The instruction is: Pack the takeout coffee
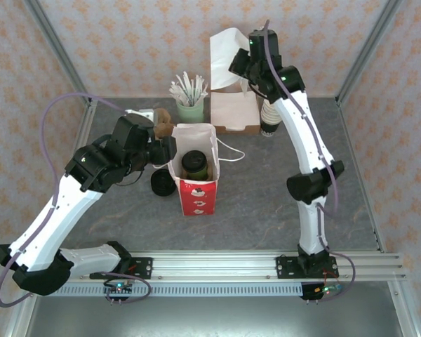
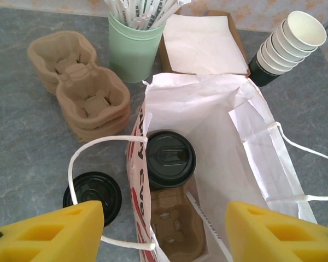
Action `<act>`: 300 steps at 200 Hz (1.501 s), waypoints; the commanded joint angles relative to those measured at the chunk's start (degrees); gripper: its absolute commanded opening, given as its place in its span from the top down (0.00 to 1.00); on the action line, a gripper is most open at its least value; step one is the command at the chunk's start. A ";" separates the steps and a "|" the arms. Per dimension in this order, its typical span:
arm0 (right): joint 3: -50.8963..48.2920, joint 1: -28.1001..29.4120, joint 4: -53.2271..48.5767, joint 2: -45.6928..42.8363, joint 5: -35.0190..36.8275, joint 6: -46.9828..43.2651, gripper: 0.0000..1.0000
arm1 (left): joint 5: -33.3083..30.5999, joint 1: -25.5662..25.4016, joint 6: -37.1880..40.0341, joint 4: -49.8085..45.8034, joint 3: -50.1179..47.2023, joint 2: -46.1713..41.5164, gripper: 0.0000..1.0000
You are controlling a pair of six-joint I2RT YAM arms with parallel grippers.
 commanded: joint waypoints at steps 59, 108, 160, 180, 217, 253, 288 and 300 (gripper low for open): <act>-38.03 9.01 17.00 -30.53 -17.45 19.01 1.00 | -5.57 0.22 -2.75 2.46 -6.49 -8.86 0.37; -59.13 13.33 32.13 -43.17 -18.26 31.67 1.00 | -9.59 0.22 -2.76 0.44 -8.28 -16.01 0.34; -67.87 18.26 39.51 -43.84 -17.90 37.95 1.00 | -9.00 0.27 -5.80 0.32 -10.38 -17.99 0.34; -68.59 19.84 39.03 -43.17 -16.31 37.18 1.00 | -7.73 0.18 -5.12 0.89 -10.46 -18.26 0.34; -69.14 22.29 35.35 -41.25 -12.03 32.59 1.00 | -8.32 0.22 -5.16 0.38 -10.20 -18.36 0.34; -70.16 22.98 33.43 -39.23 -9.00 31.73 1.00 | -9.27 0.22 -5.30 0.84 -10.93 -19.50 0.35; -69.66 24.00 27.79 -37.63 -3.00 29.22 1.00 | -9.34 0.24 -5.22 1.08 -11.64 -20.03 0.35; -68.82 24.32 25.03 -36.82 -0.30 28.31 1.00 | -9.42 0.22 -5.42 0.95 -11.93 -20.03 0.35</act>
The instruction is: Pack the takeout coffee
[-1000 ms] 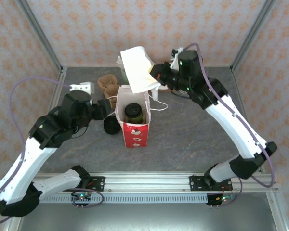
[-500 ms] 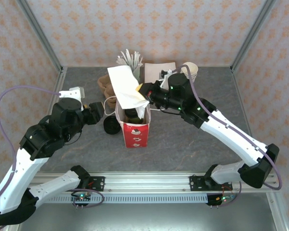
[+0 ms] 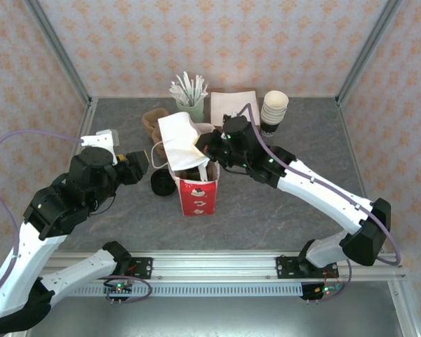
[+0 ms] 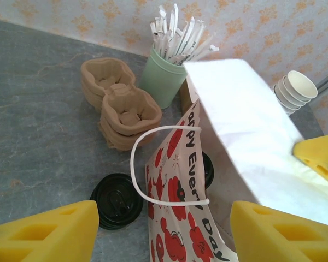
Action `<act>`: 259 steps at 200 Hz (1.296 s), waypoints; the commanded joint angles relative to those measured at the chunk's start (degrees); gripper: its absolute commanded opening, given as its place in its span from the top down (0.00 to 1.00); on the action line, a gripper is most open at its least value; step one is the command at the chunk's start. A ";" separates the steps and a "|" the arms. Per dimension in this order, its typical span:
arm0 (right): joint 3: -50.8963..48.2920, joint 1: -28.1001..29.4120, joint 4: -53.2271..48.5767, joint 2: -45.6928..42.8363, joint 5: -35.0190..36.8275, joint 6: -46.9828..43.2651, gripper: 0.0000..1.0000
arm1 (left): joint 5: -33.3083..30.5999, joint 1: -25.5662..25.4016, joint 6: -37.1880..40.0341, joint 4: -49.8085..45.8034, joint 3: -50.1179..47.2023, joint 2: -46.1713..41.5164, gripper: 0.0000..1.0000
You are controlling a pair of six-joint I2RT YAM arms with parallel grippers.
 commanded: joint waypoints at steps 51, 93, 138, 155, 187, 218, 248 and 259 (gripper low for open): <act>2.43 2.33 -12.13 3.56 13.62 -5.02 1.00 | -2.33 0.22 -1.11 -0.57 -1.27 -0.44 0.34; 5.80 4.70 -18.20 6.33 19.79 -8.04 1.00 | -3.66 0.19 -1.35 -0.99 -1.14 -0.53 0.34; 11.65 7.19 -24.85 11.59 24.60 -10.63 1.00 | -3.65 0.22 -1.61 -1.17 -1.53 -0.79 0.34; 12.29 7.74 -25.27 12.68 25.07 -11.46 1.00 | -3.65 0.18 -1.78 -1.18 -1.71 -1.06 0.34; 14.45 8.34 -27.39 14.16 26.47 -12.75 1.00 | -3.22 0.22 -2.10 -1.20 -2.22 -1.41 0.34; 16.17 8.54 -27.51 13.58 25.59 -13.87 0.79 | -3.47 0.23 -2.05 -1.38 -2.33 -1.80 0.34; 19.02 8.53 -27.58 12.38 24.71 -15.71 0.61 | -3.62 0.22 -1.96 -1.46 -2.33 -2.02 0.34; 20.24 8.54 -27.85 12.37 24.43 -16.87 0.59 | -3.53 0.22 -1.96 -1.48 -2.42 -2.02 0.34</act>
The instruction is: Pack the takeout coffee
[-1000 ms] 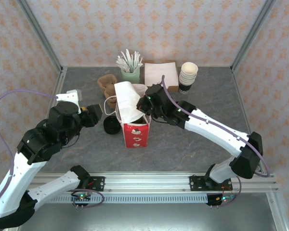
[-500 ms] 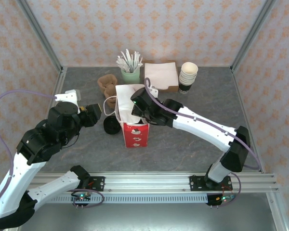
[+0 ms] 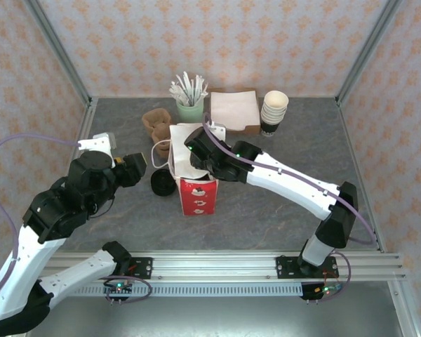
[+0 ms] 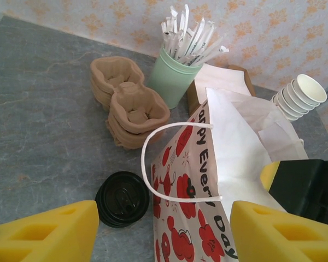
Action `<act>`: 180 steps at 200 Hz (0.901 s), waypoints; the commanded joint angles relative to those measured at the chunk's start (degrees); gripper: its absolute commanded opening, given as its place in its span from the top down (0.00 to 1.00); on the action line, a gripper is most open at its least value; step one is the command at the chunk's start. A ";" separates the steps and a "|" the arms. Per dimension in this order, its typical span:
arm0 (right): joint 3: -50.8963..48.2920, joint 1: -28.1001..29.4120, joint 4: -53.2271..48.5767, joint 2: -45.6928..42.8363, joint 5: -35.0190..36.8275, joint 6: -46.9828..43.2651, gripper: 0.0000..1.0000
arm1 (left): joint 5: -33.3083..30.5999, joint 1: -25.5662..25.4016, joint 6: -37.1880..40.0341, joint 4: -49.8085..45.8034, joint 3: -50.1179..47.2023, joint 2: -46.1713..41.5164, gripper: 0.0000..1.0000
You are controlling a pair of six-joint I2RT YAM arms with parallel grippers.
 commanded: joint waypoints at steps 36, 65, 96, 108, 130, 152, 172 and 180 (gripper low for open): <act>6.24 0.43 -1.65 -1.01 2.33 -4.87 0.56 | -2.01 0.22 -0.73 -1.14 -0.56 -0.51 0.34; 7.11 0.43 0.63 0.84 1.73 -6.32 0.57 | -1.84 0.23 -0.76 -1.09 -0.57 -0.52 0.34; 8.35 0.41 0.99 3.68 0.49 -7.17 0.60 | -1.82 0.22 -0.85 -1.15 -0.60 -0.60 0.34; 8.69 0.43 0.83 4.55 0.01 -7.15 0.61 | -1.83 0.22 -0.82 -1.16 -0.76 -0.64 0.34; 9.29 0.43 0.98 4.89 -1.48 -8.33 0.62 | -2.08 0.22 -0.65 -0.67 -1.59 -0.87 0.34; 10.55 0.43 1.28 3.58 -2.78 -10.28 0.62 | -2.88 0.22 -0.15 0.39 -2.50 -1.11 0.33; 11.62 0.38 0.95 0.87 -2.48 -12.74 0.60 | -4.14 0.22 0.68 2.21 -3.44 -1.35 0.29; 12.01 0.38 0.49 -0.47 -1.46 -13.67 0.58 | -4.67 0.22 1.12 2.87 -3.54 -1.37 0.27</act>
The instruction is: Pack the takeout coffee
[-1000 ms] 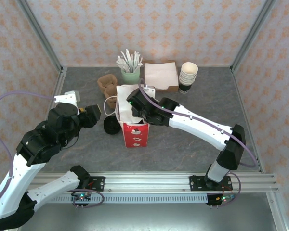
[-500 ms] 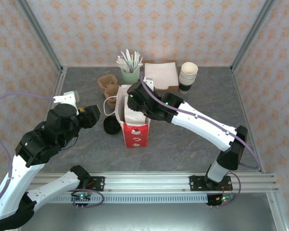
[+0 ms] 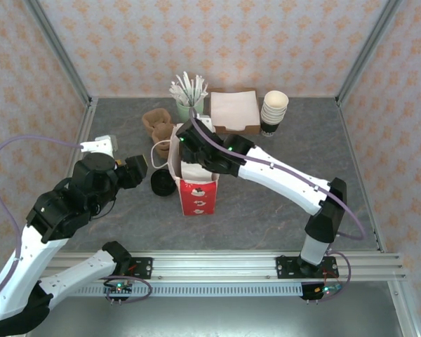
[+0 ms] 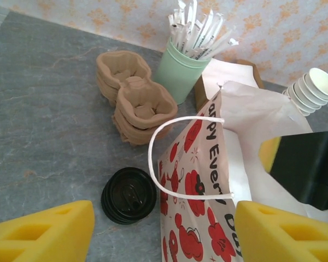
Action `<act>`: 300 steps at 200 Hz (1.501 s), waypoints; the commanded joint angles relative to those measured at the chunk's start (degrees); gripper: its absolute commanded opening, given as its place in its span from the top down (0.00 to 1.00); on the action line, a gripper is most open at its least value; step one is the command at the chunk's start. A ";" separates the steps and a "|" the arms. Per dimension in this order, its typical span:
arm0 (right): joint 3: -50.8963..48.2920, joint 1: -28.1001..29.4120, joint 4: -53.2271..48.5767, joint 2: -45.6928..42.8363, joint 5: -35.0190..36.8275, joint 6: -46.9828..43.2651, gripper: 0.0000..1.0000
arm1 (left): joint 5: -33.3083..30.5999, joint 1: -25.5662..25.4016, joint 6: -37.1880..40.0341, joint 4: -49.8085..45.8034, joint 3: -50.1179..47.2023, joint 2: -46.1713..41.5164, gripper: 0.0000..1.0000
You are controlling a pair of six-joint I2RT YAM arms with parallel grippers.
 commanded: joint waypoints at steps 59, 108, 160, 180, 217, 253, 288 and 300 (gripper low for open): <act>-2.38 -0.73 -3.40 -18.86 22.44 -10.54 0.45 | -15.09 0.23 7.61 11.31 -6.59 -1.85 0.16; -23.55 -18.54 -2.47 -34.28 23.78 -6.81 0.24 | -20.68 0.25 18.65 28.85 -19.51 -6.41 0.00; -46.75 -32.39 10.28 -42.46 20.65 -13.61 0.05 | -31.45 2.52 28.80 44.87 -34.70 -8.30 0.00; -54.95 -34.52 19.52 -44.02 22.73 -18.61 0.02 | -26.03 7.25 31.09 52.52 -41.87 -8.65 0.00; -67.54 -39.72 37.18 -42.52 19.55 -23.38 0.01 | -18.77 18.59 26.30 64.44 -54.13 -10.15 0.00; -78.42 -46.98 57.45 -41.31 18.14 -20.23 0.01 | -11.05 28.72 23.65 74.10 -60.11 -4.10 0.00; -81.62 -51.59 68.73 -38.15 12.77 -25.47 0.01 | -7.69 32.49 24.00 83.83 -60.78 5.64 0.00; -80.36 -52.08 68.45 -35.06 13.11 -26.36 0.00 | -7.86 32.81 25.02 87.15 -60.27 9.57 0.00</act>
